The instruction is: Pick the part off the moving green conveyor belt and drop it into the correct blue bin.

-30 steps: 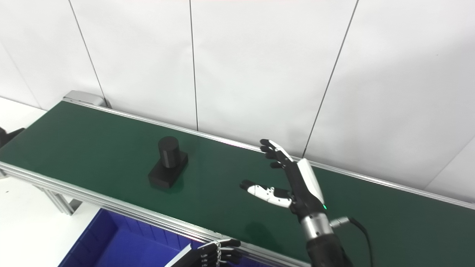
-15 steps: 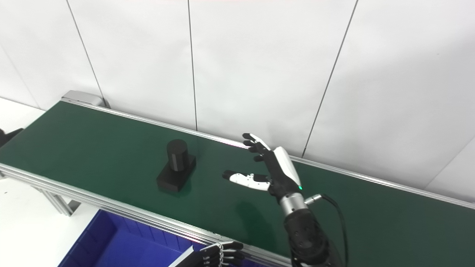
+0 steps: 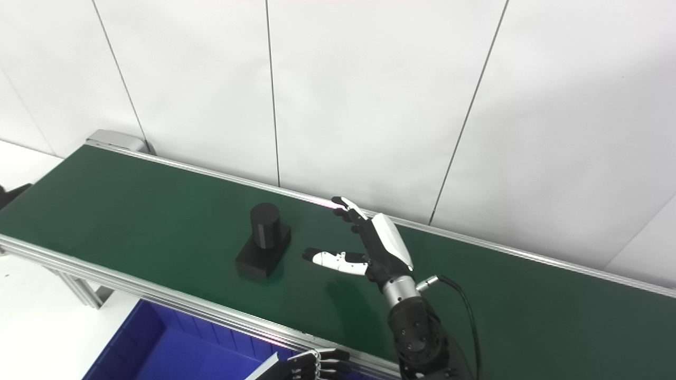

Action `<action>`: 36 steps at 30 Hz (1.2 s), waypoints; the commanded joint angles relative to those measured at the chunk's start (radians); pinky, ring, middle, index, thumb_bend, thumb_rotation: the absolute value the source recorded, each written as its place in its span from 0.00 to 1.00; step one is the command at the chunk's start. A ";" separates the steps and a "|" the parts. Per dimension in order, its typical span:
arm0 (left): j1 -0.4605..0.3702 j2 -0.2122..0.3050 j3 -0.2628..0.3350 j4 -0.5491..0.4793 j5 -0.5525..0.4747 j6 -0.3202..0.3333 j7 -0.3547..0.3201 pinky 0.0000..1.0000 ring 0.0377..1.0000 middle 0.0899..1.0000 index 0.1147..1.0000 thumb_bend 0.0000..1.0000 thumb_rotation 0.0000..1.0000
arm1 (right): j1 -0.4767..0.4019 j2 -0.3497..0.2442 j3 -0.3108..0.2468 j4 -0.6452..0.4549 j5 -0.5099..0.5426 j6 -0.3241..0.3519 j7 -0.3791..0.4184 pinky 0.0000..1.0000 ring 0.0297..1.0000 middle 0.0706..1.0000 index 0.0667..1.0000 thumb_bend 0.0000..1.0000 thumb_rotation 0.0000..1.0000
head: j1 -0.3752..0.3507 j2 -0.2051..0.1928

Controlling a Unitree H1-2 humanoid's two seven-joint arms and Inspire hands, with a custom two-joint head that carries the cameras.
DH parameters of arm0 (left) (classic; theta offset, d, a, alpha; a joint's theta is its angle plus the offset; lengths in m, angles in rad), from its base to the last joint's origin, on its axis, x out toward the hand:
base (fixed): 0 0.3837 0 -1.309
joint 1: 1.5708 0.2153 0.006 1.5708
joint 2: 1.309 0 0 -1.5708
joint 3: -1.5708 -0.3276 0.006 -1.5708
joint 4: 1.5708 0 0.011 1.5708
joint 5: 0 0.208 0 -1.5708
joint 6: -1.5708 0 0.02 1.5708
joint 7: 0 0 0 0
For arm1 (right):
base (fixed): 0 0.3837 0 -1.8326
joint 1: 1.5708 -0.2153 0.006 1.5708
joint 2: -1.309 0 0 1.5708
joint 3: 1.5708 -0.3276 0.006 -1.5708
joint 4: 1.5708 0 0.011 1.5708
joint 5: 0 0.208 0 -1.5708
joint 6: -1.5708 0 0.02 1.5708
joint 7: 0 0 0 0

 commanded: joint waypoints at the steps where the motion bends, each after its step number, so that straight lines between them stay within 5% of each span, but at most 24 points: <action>1: 0.000 -0.002 -0.007 -0.032 0.006 -0.036 -0.003 0.70 0.75 0.78 0.81 1.00 0.26 | -0.051 0.030 0.002 -0.005 -0.007 -0.017 -0.022 0.82 0.87 0.84 0.90 0.73 0.47 | -0.001 0.001; 24: 0.000 -0.028 -0.016 -0.020 0.006 -0.051 0.006 0.70 0.76 0.80 0.80 1.00 0.24 | -0.132 0.070 0.007 0.227 -0.010 -0.089 -0.116 0.79 0.84 0.82 0.88 0.73 0.42 | 0.012 0.004; 36: 0.008 -0.041 -0.019 -0.025 0.015 -0.050 0.015 0.70 0.76 0.80 0.80 1.00 0.25 | -0.154 0.086 0.006 0.278 -0.022 -0.068 -0.146 0.77 0.83 0.83 0.87 0.76 0.41 | 0.019 0.006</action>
